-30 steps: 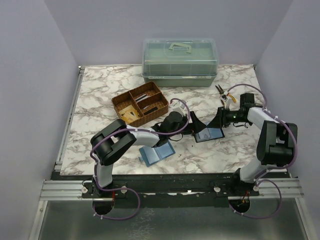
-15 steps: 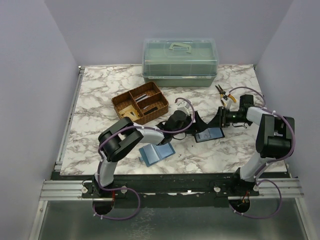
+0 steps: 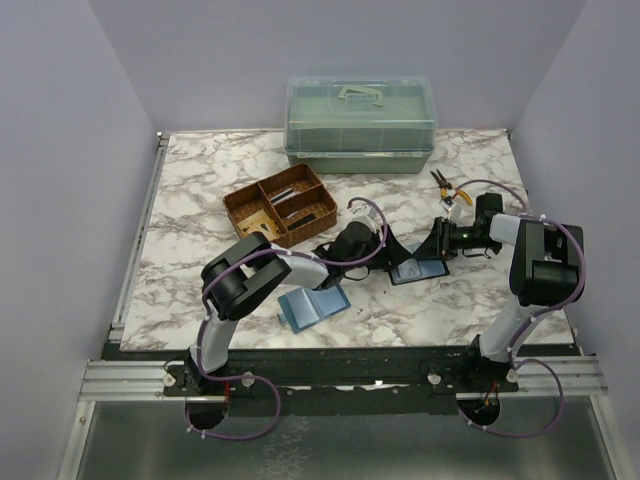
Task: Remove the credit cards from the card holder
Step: Pick up the card holder from the center of the board.
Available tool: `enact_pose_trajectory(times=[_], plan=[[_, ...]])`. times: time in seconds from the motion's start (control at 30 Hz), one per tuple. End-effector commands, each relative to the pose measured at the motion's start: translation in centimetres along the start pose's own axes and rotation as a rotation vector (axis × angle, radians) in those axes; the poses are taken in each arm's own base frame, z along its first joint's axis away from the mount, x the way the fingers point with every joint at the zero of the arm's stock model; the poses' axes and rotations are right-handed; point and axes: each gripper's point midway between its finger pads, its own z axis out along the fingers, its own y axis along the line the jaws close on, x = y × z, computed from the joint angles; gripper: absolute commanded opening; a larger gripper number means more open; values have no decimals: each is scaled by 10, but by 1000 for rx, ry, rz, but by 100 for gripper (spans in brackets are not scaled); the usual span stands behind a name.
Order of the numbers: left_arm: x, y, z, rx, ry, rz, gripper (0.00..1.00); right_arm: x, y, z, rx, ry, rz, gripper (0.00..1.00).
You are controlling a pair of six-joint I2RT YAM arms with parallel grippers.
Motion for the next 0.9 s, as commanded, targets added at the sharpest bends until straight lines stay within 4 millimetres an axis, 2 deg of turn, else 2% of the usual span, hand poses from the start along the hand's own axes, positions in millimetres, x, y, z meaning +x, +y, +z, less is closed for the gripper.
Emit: enact_pose_trajectory(times=[0.0,0.2,0.5,0.67,0.87], plan=[[9,11,-1,-15,29,-12,63,-1,-9,2,22,3,16,40],[14,15,-4,-22,43,-17,64,1,-14,2,44,5,21,42],[17,14,-2,-15,57,-29,61,1,-17,2,63,7,23,43],[9,4,-7,5,41,-19,60,0,-19,1,80,4,19,44],[-4,-15,-16,45,12,-2,60,2,-27,2,110,14,32,35]])
